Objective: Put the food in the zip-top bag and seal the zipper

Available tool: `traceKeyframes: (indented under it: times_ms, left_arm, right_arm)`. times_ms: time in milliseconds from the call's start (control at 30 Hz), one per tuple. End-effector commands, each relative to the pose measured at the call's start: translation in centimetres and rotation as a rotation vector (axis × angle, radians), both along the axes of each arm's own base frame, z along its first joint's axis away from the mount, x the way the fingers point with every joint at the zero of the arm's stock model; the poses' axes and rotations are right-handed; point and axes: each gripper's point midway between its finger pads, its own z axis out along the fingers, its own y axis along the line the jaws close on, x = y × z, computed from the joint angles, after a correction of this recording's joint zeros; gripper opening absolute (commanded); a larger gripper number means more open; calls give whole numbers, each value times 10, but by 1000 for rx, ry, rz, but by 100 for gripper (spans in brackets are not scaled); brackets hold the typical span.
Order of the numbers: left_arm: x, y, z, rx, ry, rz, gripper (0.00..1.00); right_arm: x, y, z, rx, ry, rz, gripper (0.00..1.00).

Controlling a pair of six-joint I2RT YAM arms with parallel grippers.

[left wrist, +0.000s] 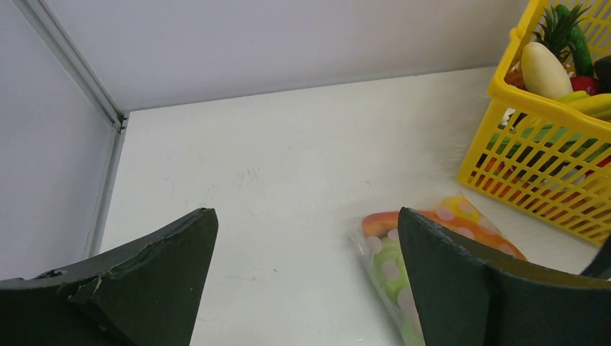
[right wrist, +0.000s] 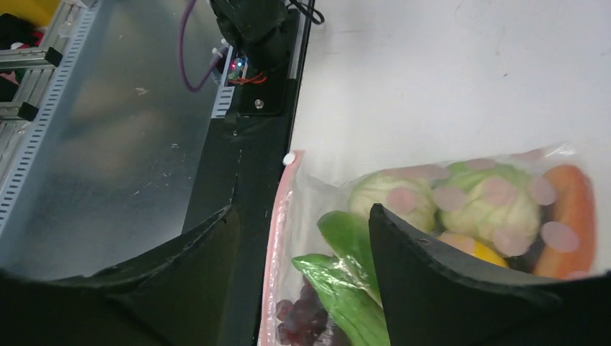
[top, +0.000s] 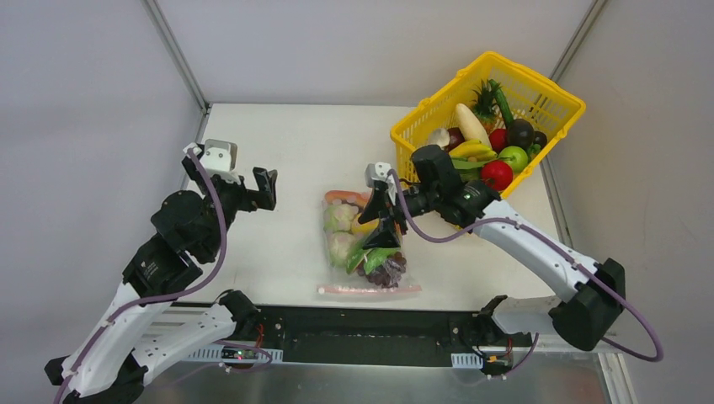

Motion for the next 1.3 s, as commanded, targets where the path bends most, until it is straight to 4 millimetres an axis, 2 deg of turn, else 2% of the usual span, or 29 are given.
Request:
traceKeyframes:
  times_ms: [0,100,200,267,367,433,500,600,667,933,1067,1267]
  left_arm:
    - [9,-2,-5,-14,23,34,99]
    - [12,-4,-10,-18,38,45,99]
    - [15,-3,-20,-11,65,64,99]
    - [19,-5,-31,-6,108,68,99]
    - [28,-13,-60,-6,246,44,99]
    - [34,-12,-73,-34,305,61,99]
    - [38,-3,-80,-84,330,102,99]
    - [41,4,-89,-216,375,107,99]
    - [45,21,-94,-296,387,177,99]
    - [38,61,-93,-326,379,426,99]
    - [33,73,-89,-329,338,486,99]
    - [34,76,-87,-351,302,500,99]
  right_arm:
    - [-23,-14,50,142,-84,37,71]
    - [-6,-15,66,209,-162,-108,76]
    - [33,-20,73,224,-202,-361,77]
    - [58,-27,79,217,-196,-526,78]
    - [89,-42,90,215,-164,-743,82]
    - [108,-56,99,228,-120,-881,88]
    - [133,-78,106,248,-39,-1059,95]
    - [158,-109,109,254,79,-1199,96]
    - [175,-134,108,256,132,-1288,97]
    - [191,-205,107,298,122,-1529,100]
    - [185,-211,105,324,122,-1546,100]
    - [183,-213,105,364,125,-1559,100]
